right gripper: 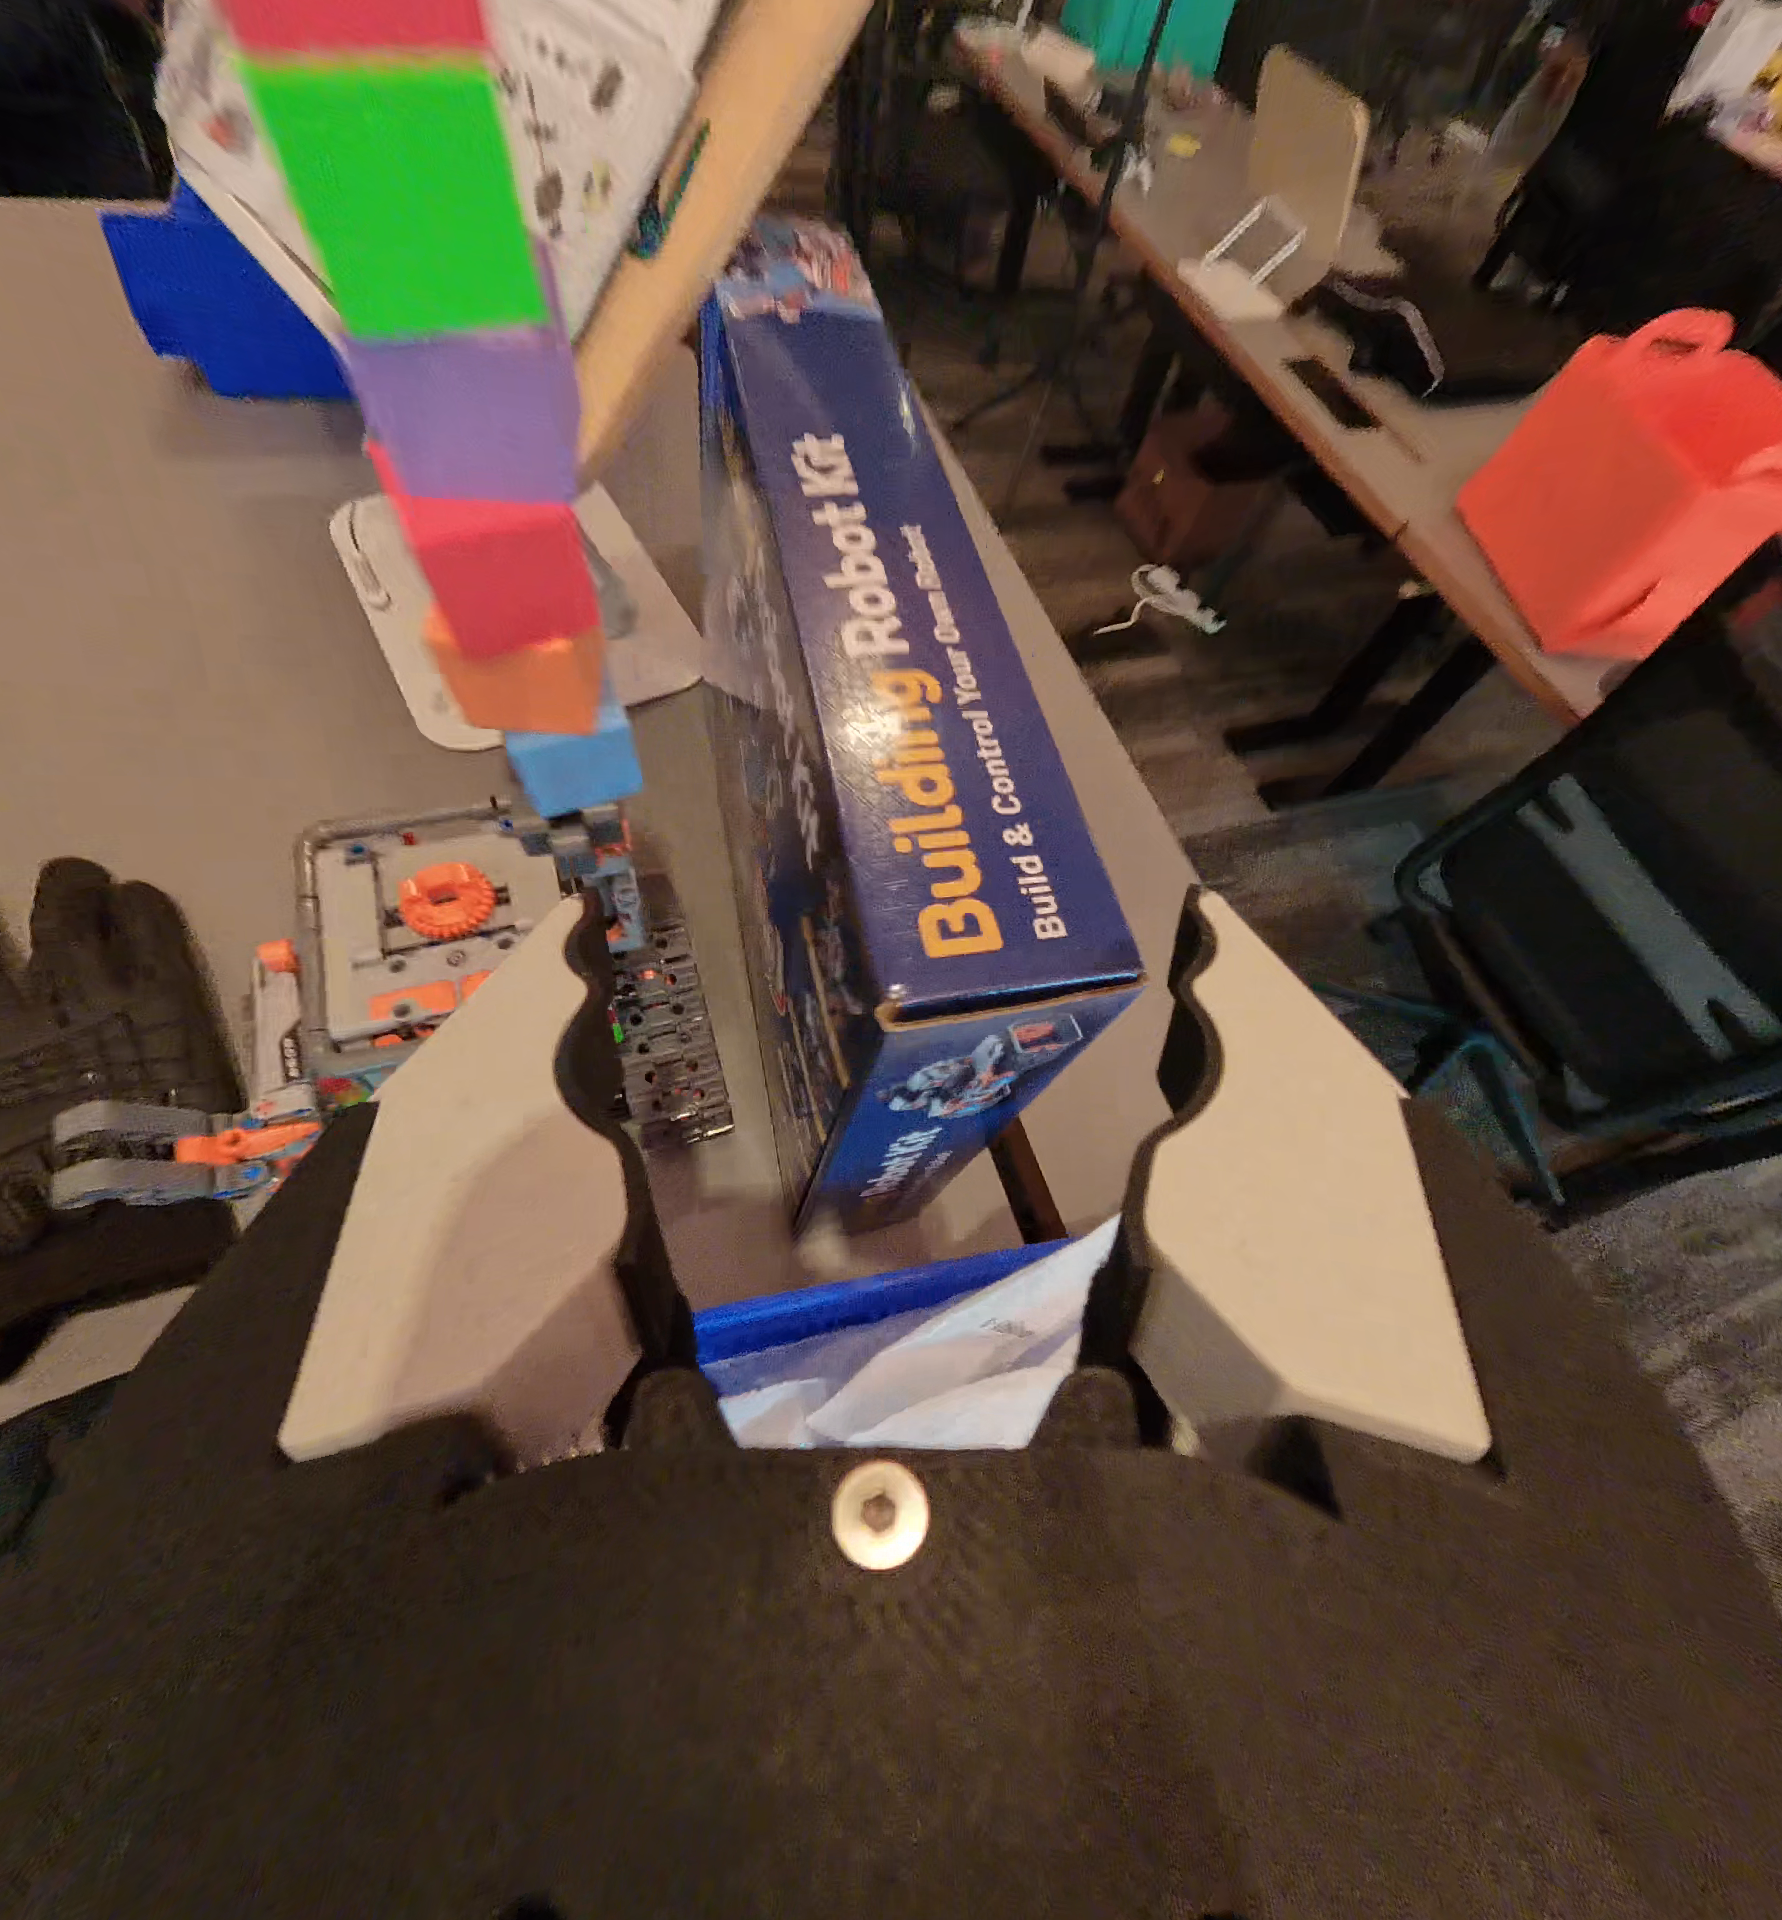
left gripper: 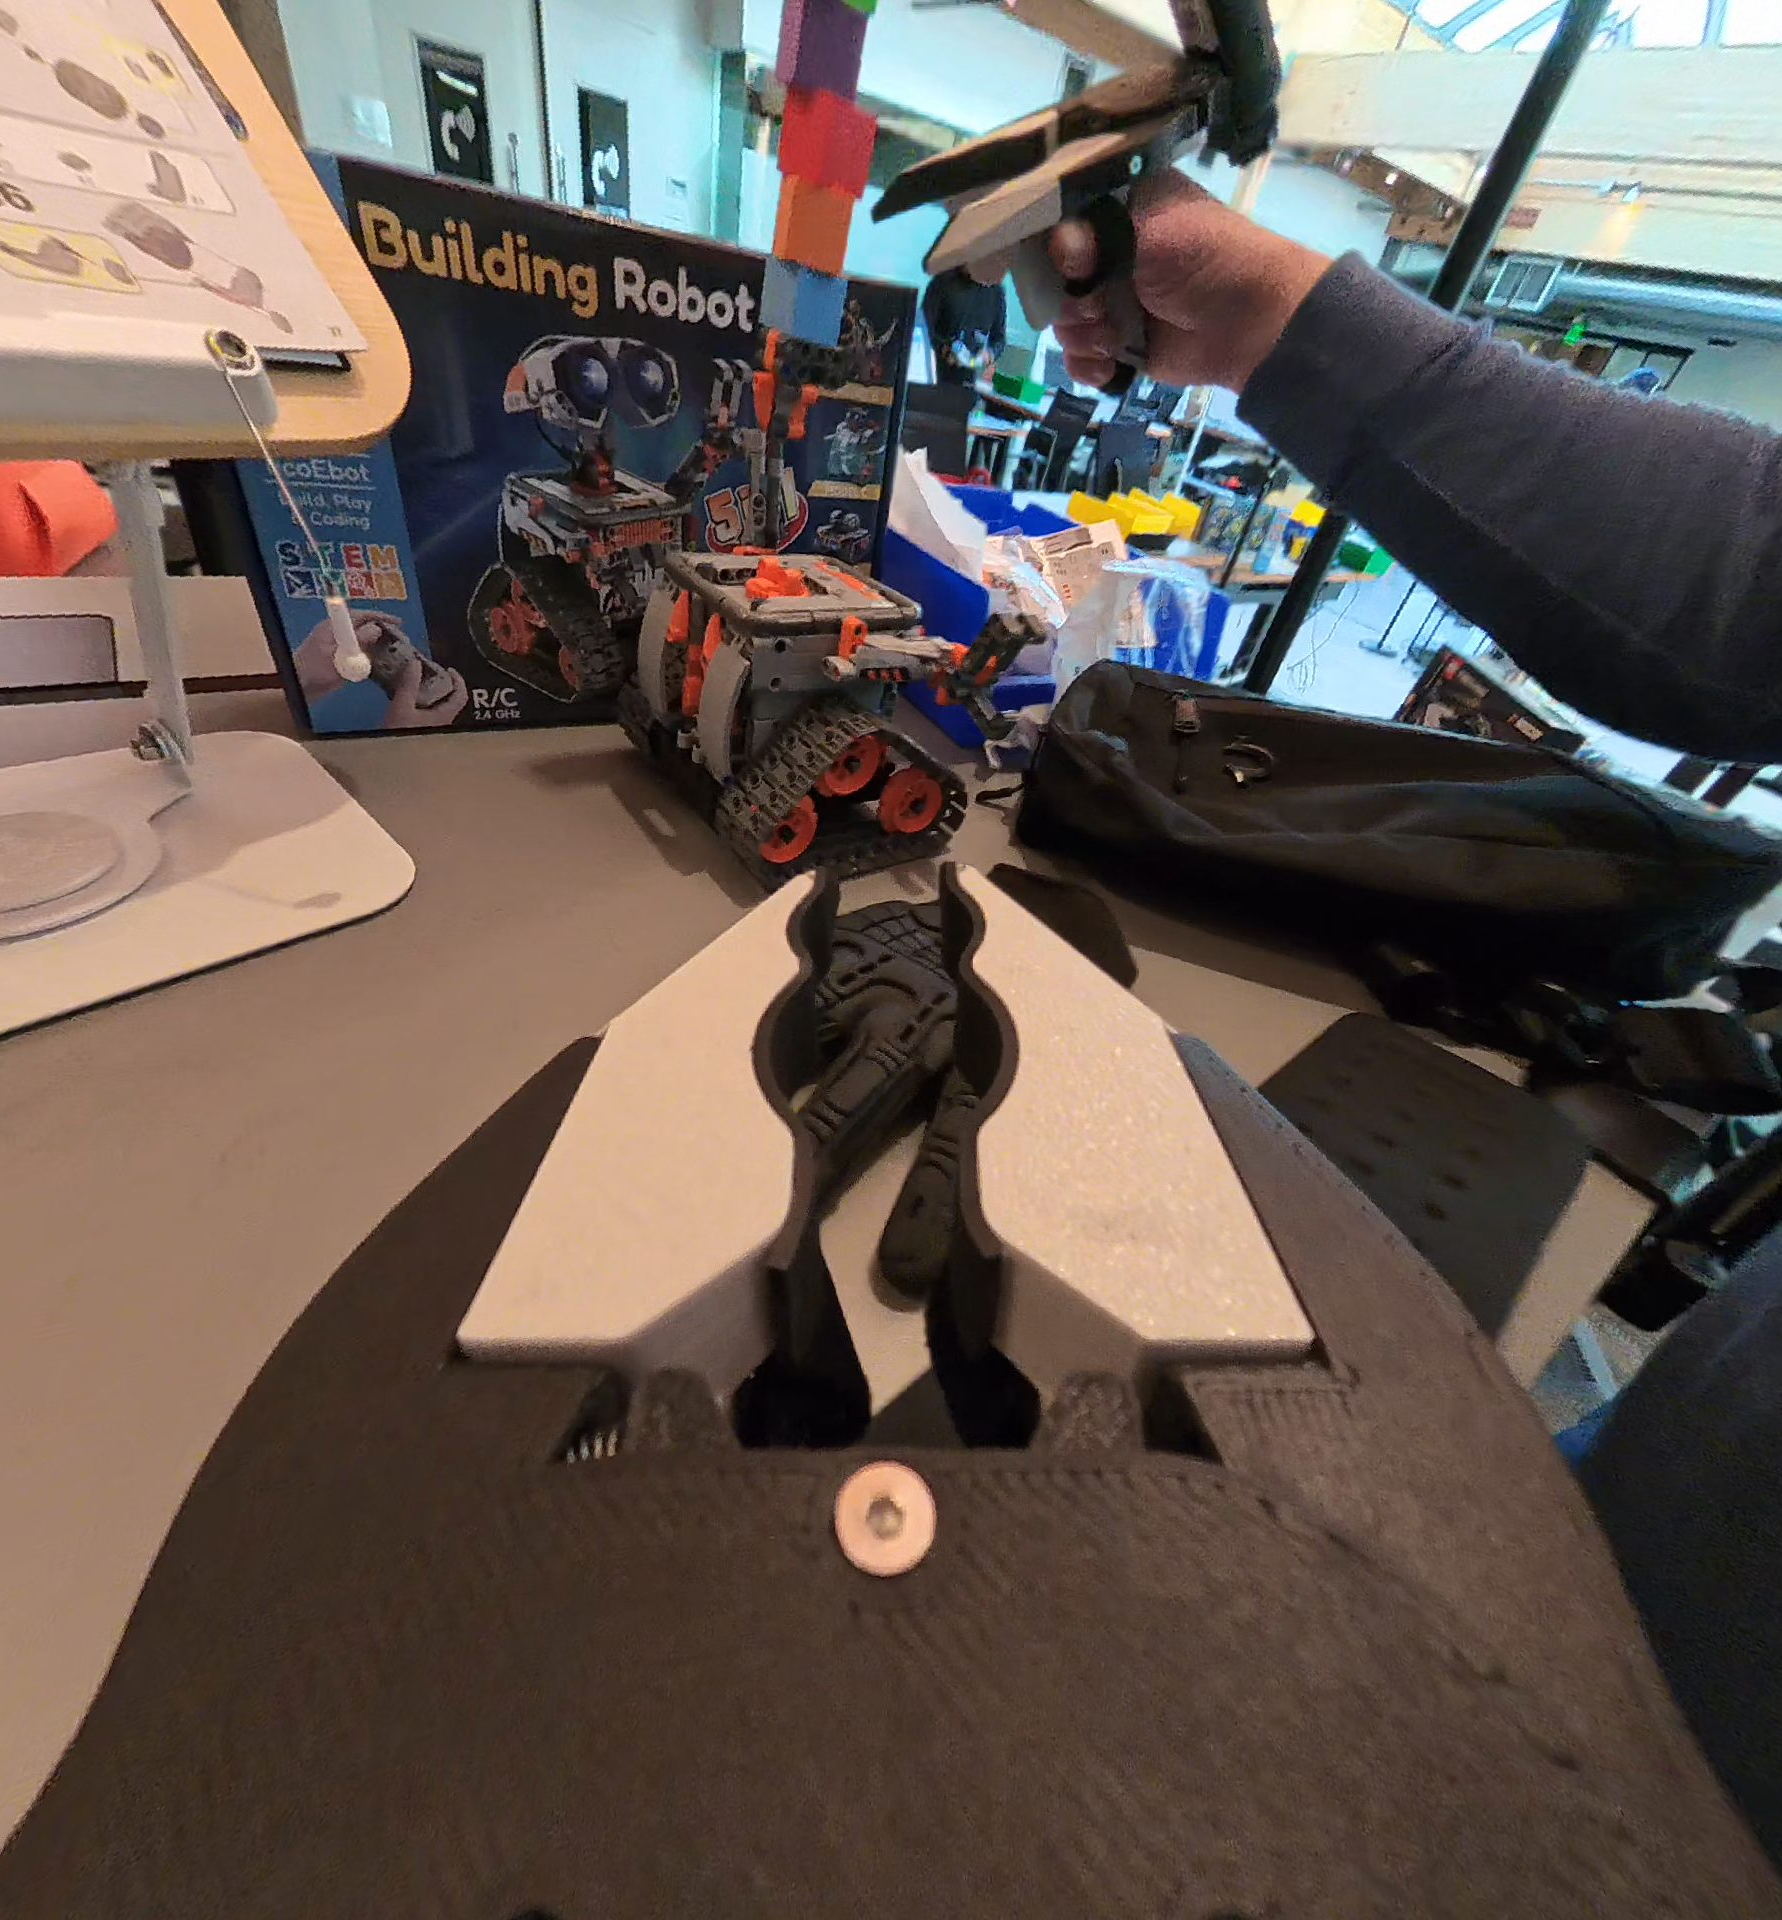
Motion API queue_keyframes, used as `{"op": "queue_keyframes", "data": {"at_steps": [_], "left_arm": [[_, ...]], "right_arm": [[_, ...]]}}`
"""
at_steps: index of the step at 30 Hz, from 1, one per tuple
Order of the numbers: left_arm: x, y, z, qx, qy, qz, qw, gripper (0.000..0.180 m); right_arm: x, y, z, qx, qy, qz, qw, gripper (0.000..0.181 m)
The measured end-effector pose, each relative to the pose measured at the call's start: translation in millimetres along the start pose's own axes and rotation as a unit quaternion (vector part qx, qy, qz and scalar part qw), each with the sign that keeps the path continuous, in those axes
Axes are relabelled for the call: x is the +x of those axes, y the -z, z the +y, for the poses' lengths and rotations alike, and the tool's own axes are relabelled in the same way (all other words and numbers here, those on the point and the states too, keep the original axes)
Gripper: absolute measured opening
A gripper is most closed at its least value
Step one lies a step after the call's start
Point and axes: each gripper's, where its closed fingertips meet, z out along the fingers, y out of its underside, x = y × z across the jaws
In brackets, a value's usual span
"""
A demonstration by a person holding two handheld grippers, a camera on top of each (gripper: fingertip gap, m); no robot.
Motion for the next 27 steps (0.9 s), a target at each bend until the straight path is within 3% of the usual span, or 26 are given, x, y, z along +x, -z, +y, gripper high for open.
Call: {"op": "queue_keyframes", "data": {"at_steps": [4,7,27], "left_arm": [[-5,-23,2,-0.012,0.004,0.009,1.0,0.019],[-12,-32,7,-0.023,0.006,0.007,1.0,0.019],[-57,-73,21,-0.042,0.042,0.05,0.997,0.015]], "right_arm": [[10,-34,23,-0.042,0.001,-0.034,0.999,0.098],[18,-42,18,-0.024,-0.002,-0.05,0.998,0.07],[117,-120,28,-0.102,-0.214,-0.237,0.942,0.069]]}}
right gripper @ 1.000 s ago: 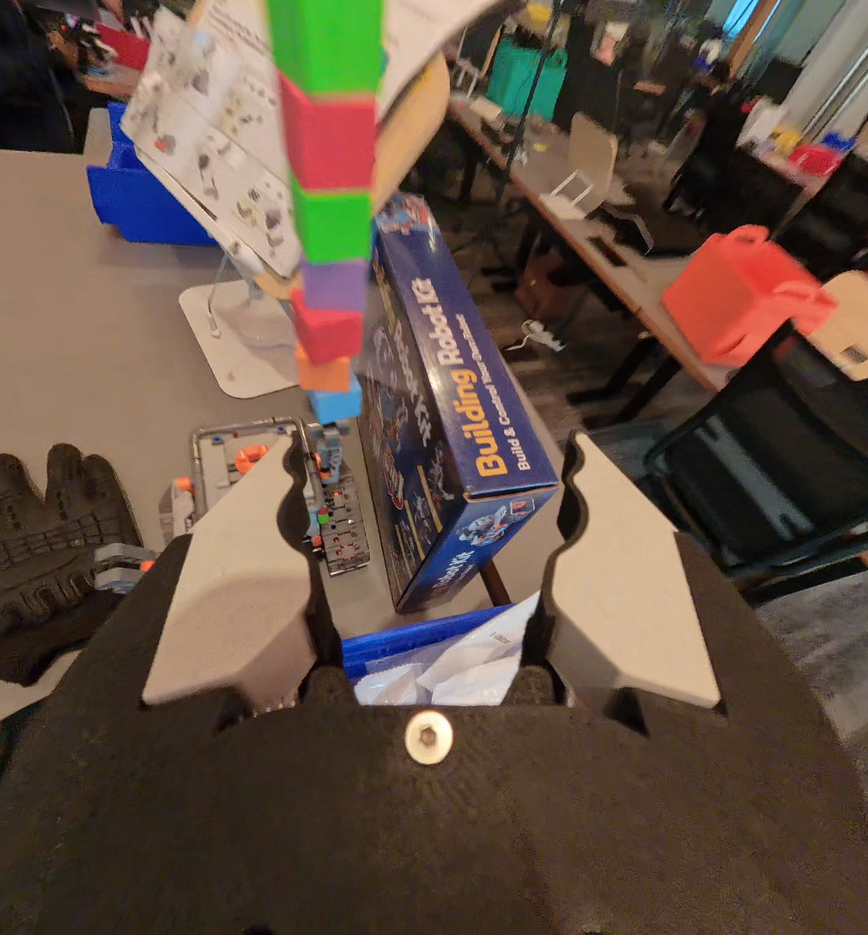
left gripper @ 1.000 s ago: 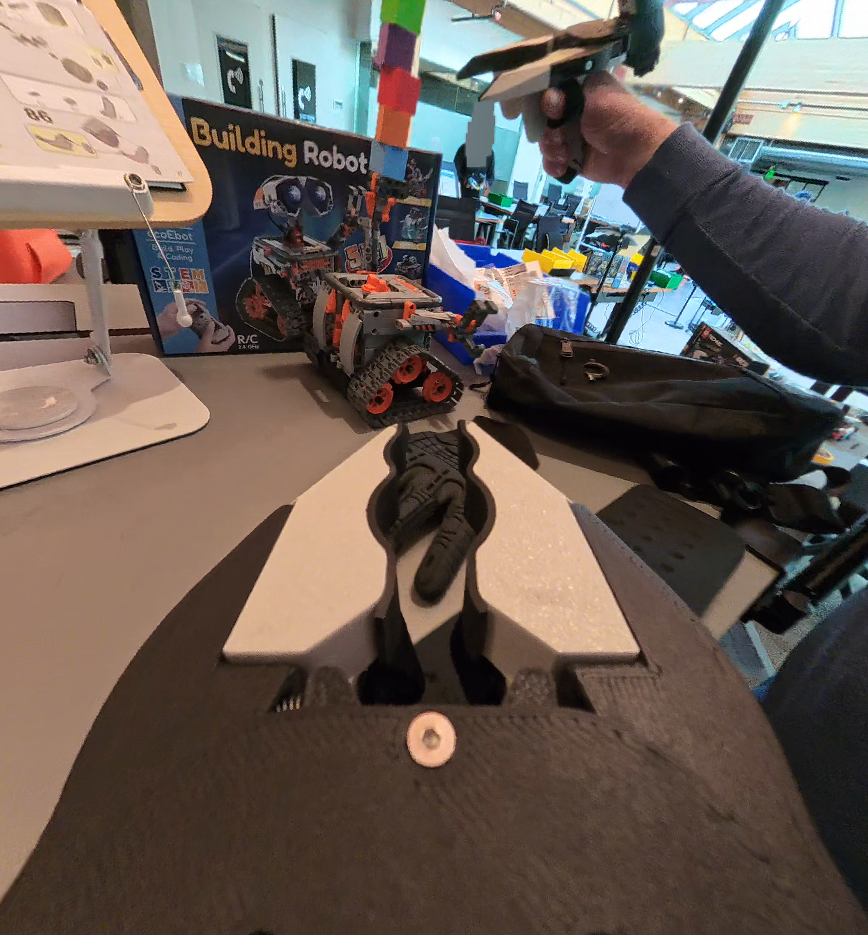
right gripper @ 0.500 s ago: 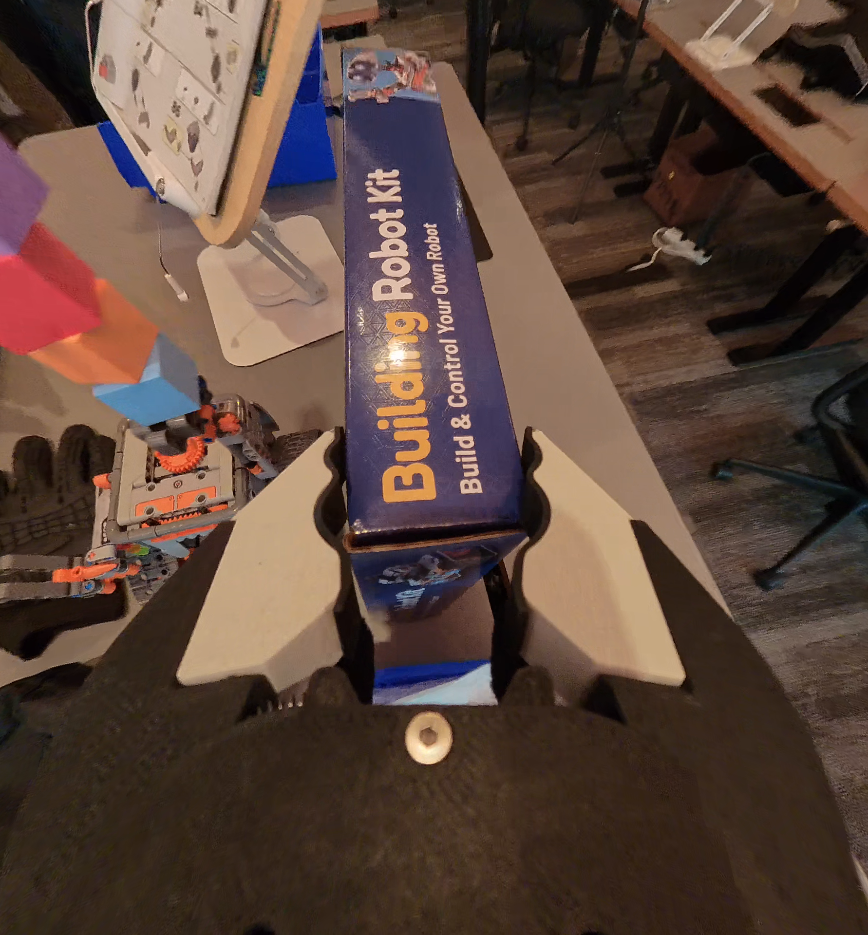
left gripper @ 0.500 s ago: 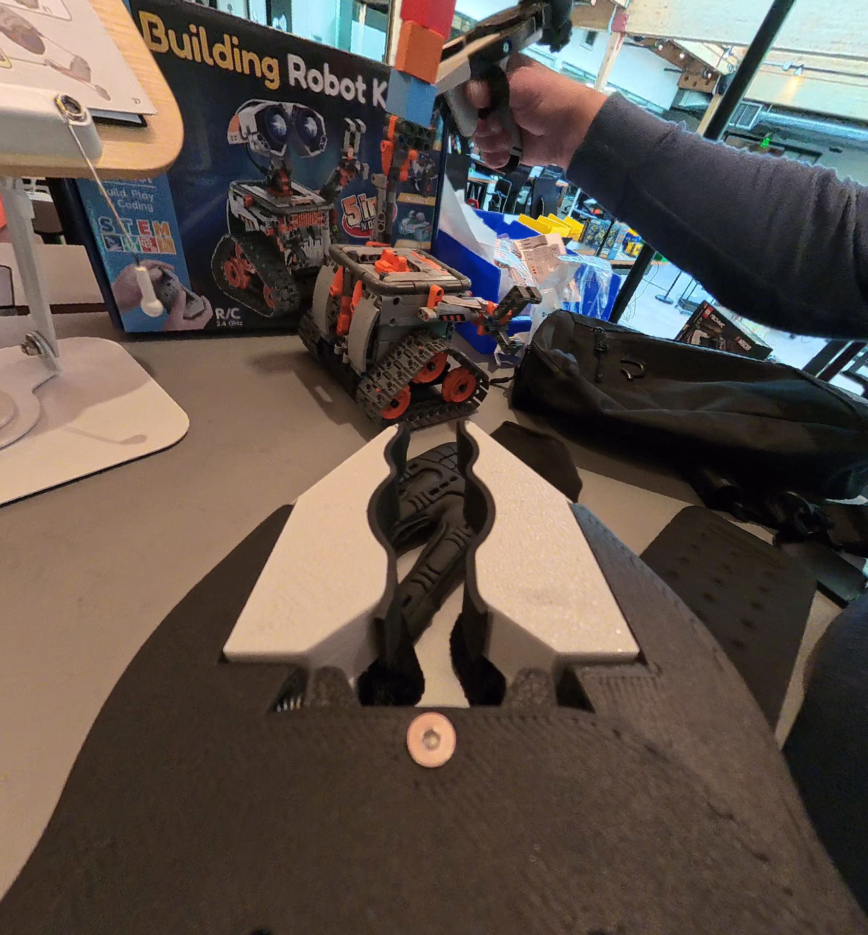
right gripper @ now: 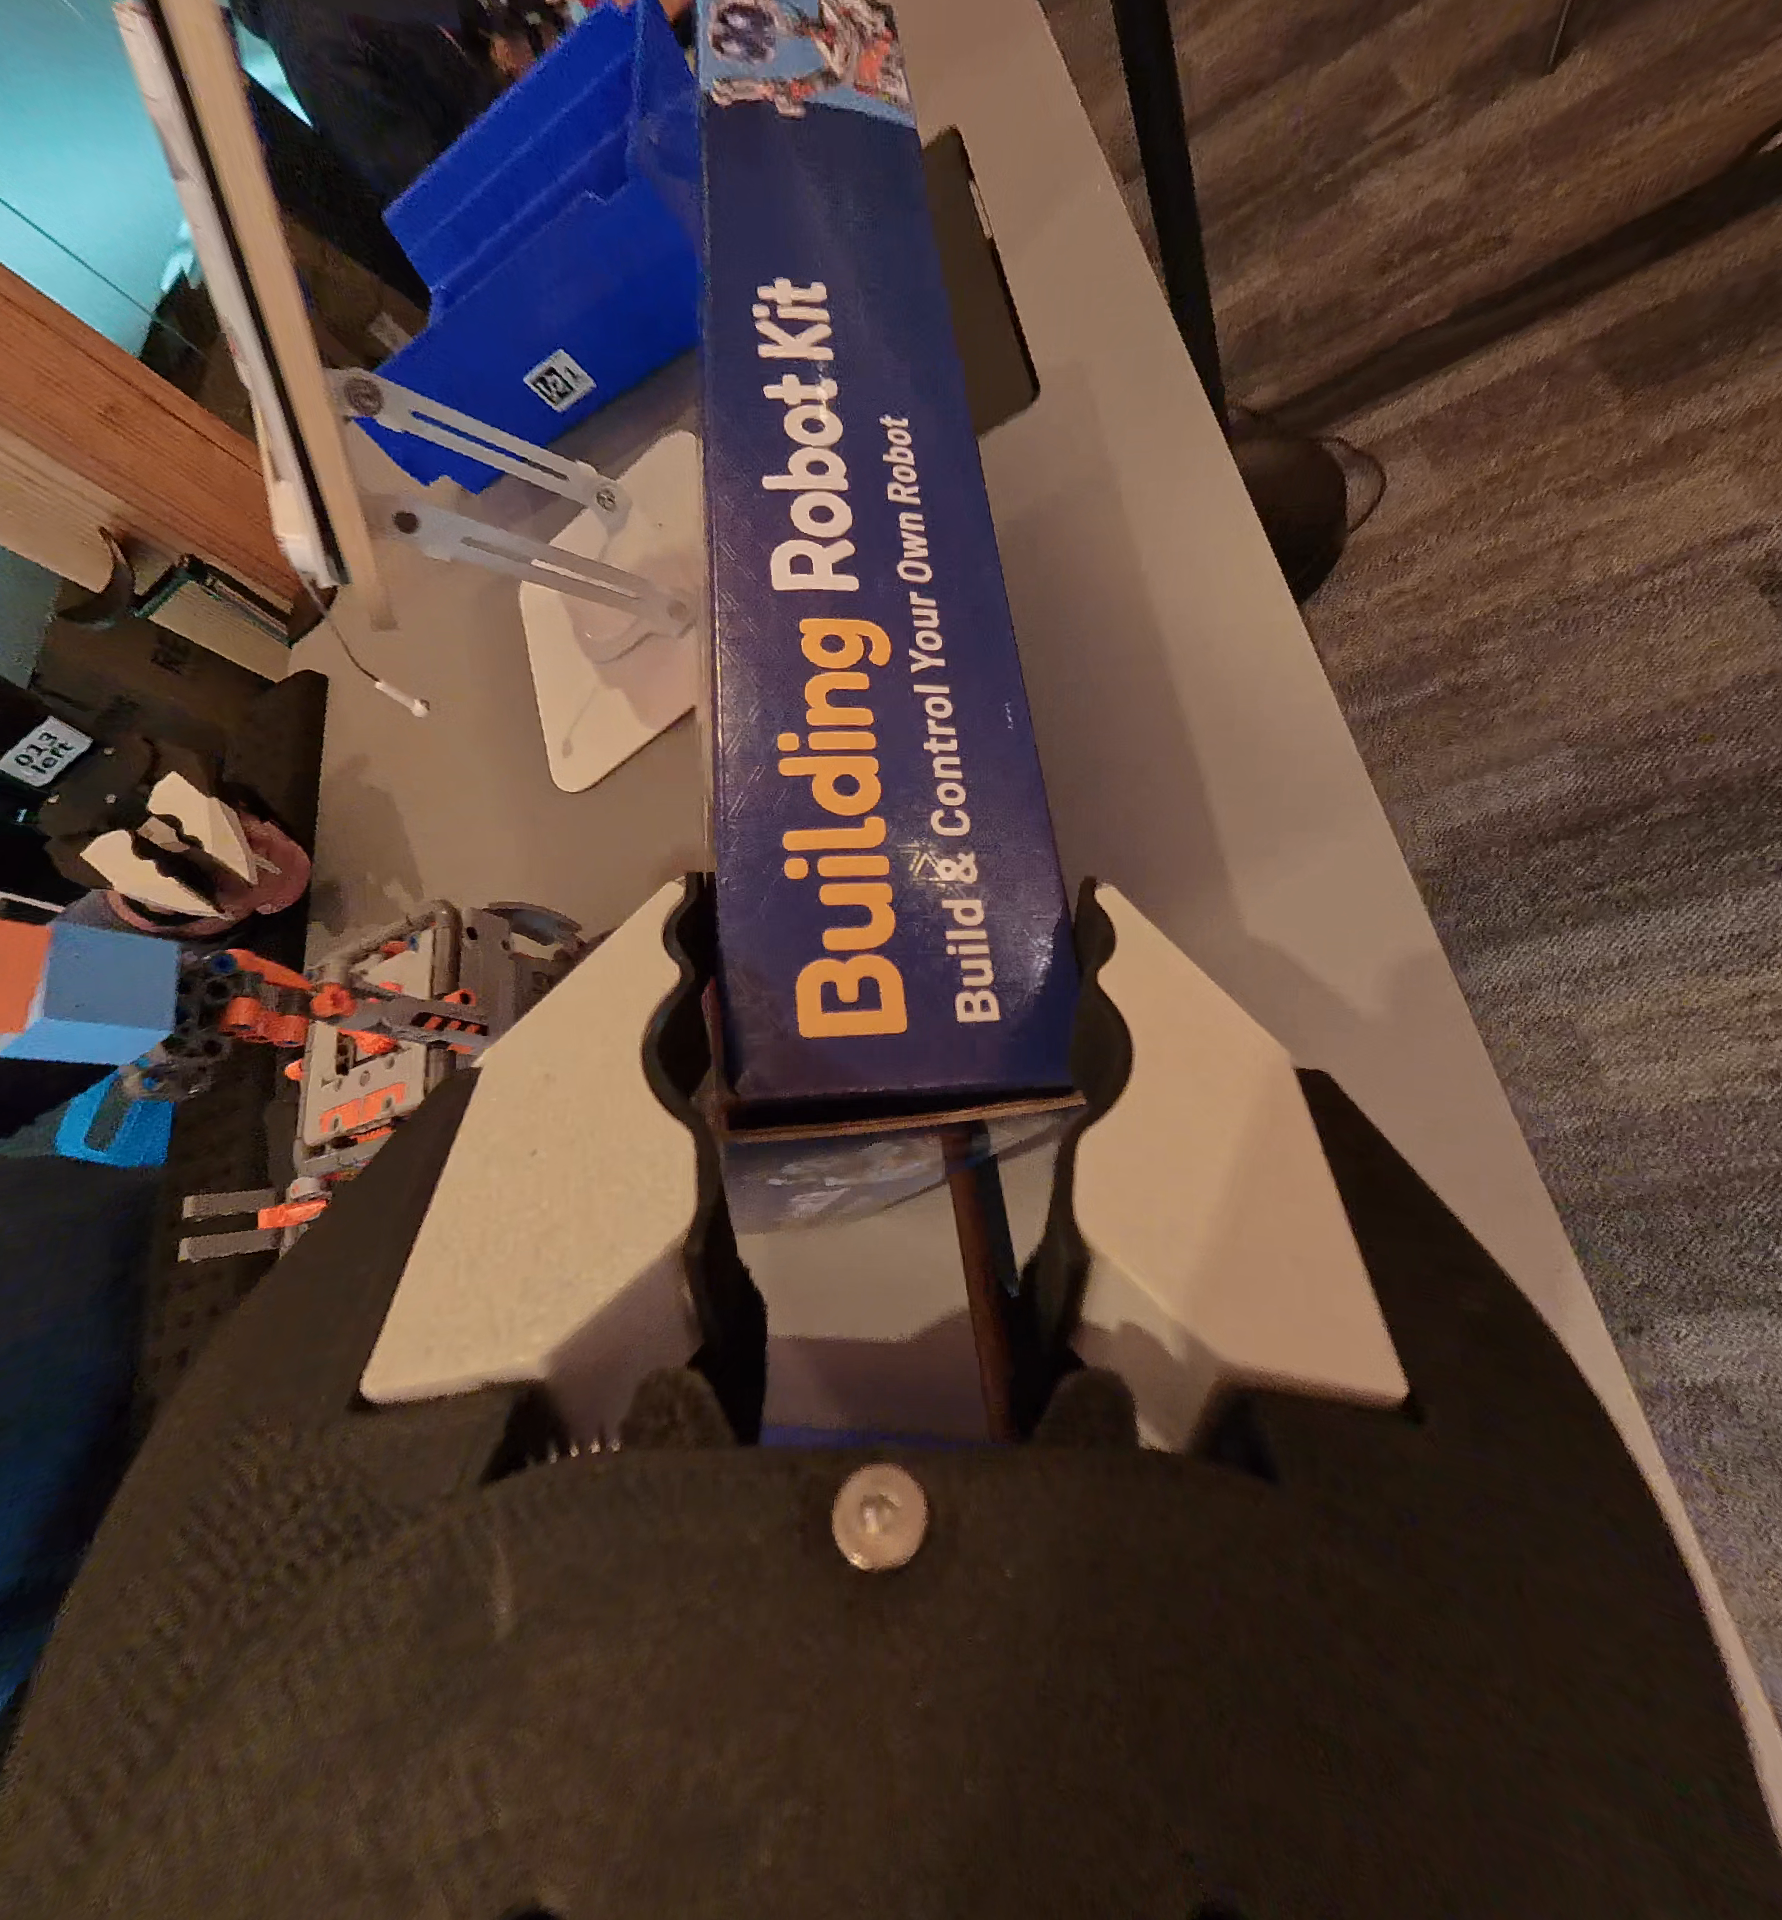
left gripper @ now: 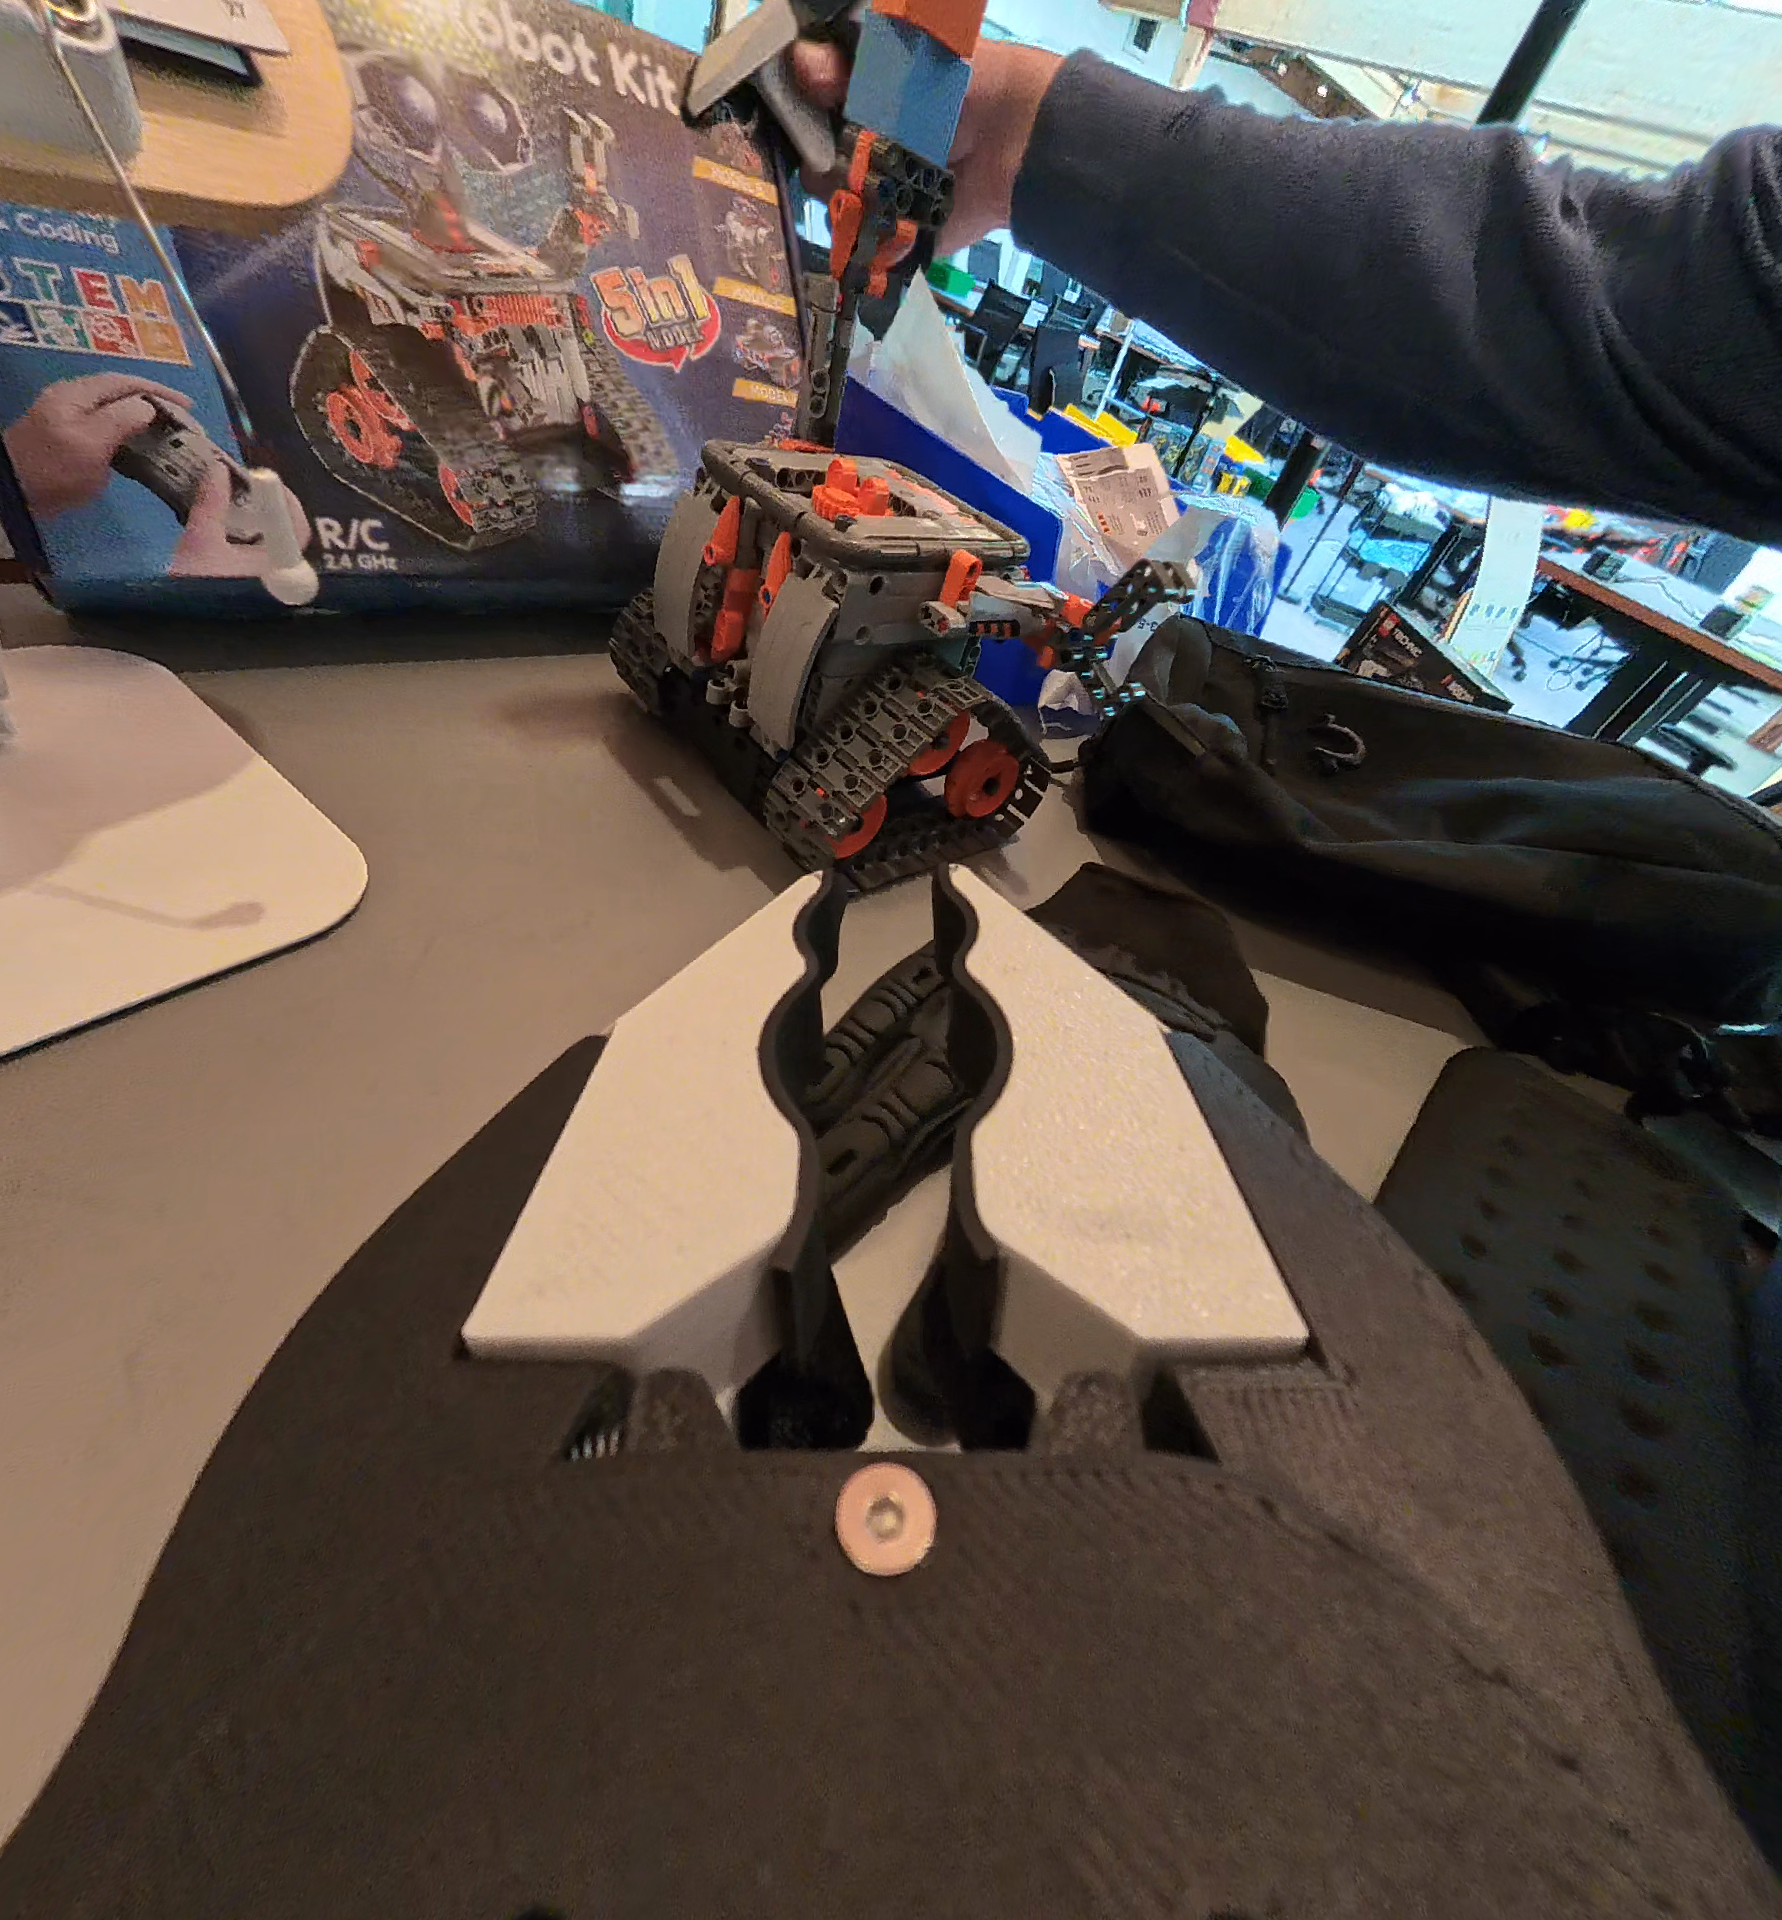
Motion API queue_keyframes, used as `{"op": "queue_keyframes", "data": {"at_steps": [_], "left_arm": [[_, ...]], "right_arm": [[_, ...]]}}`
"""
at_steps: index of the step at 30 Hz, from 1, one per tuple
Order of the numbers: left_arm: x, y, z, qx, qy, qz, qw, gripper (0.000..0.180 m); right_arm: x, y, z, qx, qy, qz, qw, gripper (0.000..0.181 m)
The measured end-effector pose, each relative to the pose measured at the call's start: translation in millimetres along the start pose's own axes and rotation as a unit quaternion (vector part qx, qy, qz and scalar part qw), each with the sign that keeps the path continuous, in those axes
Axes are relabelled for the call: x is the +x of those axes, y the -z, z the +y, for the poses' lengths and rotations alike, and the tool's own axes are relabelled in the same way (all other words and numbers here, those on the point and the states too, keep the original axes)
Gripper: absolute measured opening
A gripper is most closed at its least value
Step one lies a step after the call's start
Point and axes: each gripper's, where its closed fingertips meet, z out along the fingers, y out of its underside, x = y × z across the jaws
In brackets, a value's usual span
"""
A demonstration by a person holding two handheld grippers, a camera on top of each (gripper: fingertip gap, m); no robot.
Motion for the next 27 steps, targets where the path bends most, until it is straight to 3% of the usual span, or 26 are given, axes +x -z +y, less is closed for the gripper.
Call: {"op": "queue_keyframes", "data": {"at_steps": [14,20,25,27], "left_arm": [[-12,-5,7,0.009,0.036,0.017,0.999,0.013],[-9,-10,12,-0.005,0.035,0.022,0.999,0.012],[-5,-12,16,-0.016,0.034,0.031,0.999,0.012],[-4,-13,18,-0.023,0.032,0.031,0.999,0.012]], "right_arm": [[63,-54,8,-0.119,-0.046,-0.013,0.992,0.088],[84,-72,27,-0.203,-0.075,0.004,0.976,0.103],[93,-88,37,-0.229,-0.101,-0.007,0.968,0.107],[104,-89,46,-0.25,-0.092,0.018,0.964,0.096]]}}
